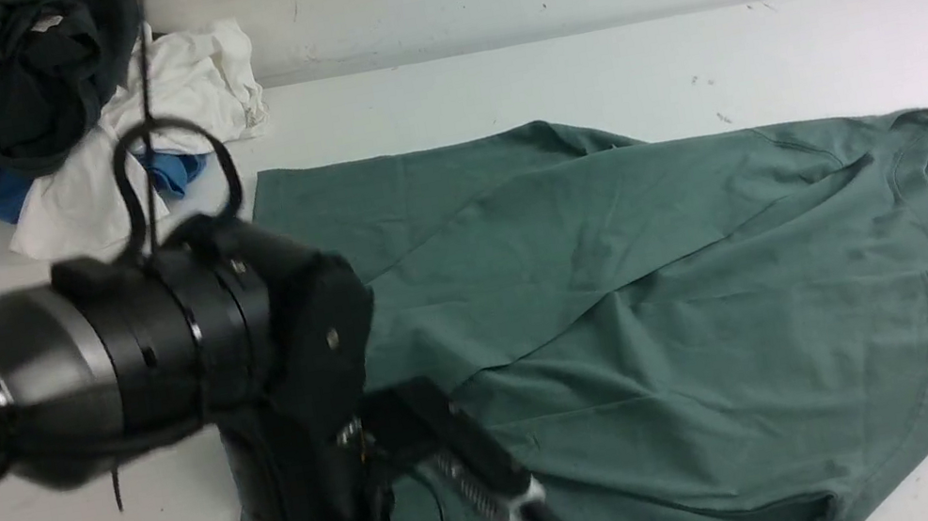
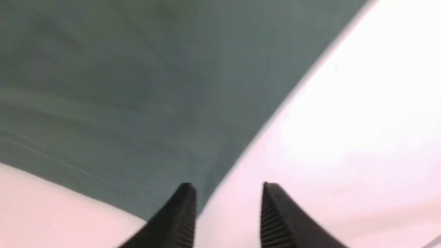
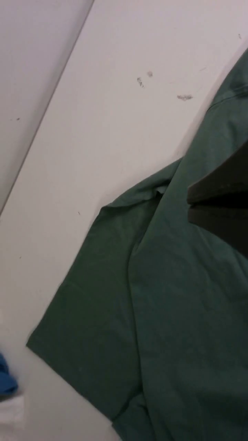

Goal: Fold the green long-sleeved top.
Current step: Use both arms simultaneously to clamp the lower edge of the clothing fabric

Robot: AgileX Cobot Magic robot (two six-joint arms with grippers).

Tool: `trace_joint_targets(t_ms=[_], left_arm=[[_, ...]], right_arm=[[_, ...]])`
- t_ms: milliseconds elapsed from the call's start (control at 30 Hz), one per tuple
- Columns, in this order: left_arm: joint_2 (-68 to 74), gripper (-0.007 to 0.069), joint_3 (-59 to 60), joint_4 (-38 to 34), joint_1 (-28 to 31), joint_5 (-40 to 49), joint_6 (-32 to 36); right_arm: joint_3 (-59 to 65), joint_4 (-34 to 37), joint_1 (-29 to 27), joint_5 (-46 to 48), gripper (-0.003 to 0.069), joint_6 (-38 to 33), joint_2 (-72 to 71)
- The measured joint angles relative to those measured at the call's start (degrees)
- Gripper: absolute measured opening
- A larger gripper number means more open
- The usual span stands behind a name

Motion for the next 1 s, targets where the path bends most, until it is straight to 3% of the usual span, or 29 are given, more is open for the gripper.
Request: trace_joint_targets(t_ms=[133,267,367,567,633,867,1000], left_arm=[[0.0,0.0422,6.2,5.0,-1.7,-4.8,0.4],[0.1,0.0464,10.6,12.2,-1.8,-12.5,3.0],[0.1,0.0416,12.0,16.6,-1.8,-15.2,3.2],[0.7,0.0070,13.2,26.3,-1.8,-17.6,-5.4],[0.5,0.0029,13.4,27.8,-1.8,-17.5,-8.7],[-5.7,0.0024,13.4,34.1,3.1,-17.2,-16.6],[-11.0,0.0025,13.0,34.2,13.3,-20.2,-17.2]], right_arm=[[4.1,0.9,0.0,0.3,-0.0007,-1.8,-1.9],[10.0,3.1,0.0,0.3,-0.0007,-4.7,-3.6],[13.1,4.5,0.0,0.3,-0.0007,-5.9,-5.0],[20.7,4.4,0.0,0.2,-0.0007,-9.0,-13.5],[23.5,2.7,0.1,0.2,-0.0007,-9.9,-17.5],[38.9,-0.8,0.1,-8.3,-0.0007,-16.1,-33.0],[57.2,-0.8,0.1,-15.0,-0.0007,-24.3,-38.3]])
